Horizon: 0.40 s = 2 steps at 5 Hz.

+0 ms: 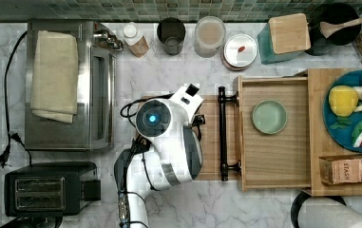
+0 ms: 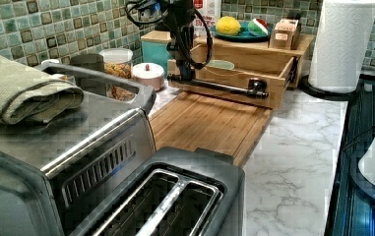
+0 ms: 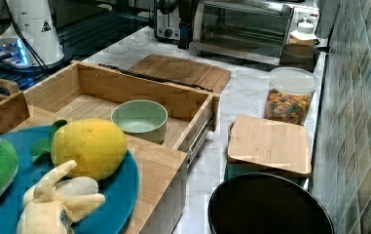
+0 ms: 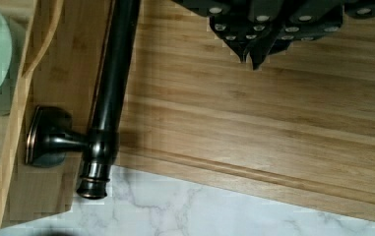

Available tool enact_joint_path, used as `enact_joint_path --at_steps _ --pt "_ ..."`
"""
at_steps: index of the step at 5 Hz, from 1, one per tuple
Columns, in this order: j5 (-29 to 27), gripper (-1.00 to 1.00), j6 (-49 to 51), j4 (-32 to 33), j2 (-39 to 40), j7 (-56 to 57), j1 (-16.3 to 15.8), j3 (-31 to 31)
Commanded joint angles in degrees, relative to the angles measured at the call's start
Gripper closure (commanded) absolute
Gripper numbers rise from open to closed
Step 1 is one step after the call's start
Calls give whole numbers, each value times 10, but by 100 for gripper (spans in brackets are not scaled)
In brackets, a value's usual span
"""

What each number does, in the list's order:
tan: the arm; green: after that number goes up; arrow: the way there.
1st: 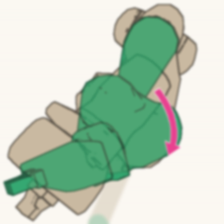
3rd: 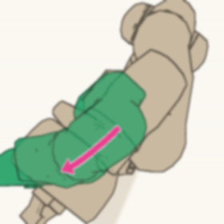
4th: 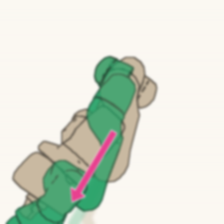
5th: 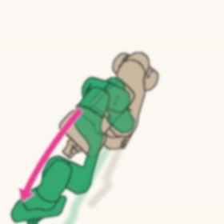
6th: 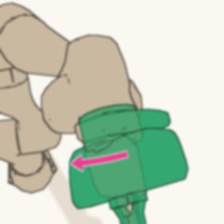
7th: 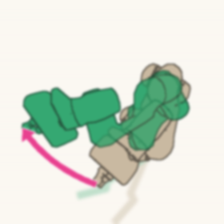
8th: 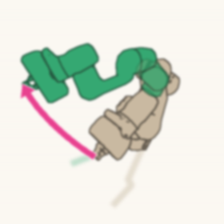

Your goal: Close the drawer.

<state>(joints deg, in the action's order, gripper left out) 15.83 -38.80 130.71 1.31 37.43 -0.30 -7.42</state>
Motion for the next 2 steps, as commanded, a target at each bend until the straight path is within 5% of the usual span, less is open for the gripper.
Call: enact_joint_path --at_steps 1,2 --pt "39 100 -9 -34 53 -85 -4 -9" --pt "52 100 -35 -16 58 -92 -3 -6"
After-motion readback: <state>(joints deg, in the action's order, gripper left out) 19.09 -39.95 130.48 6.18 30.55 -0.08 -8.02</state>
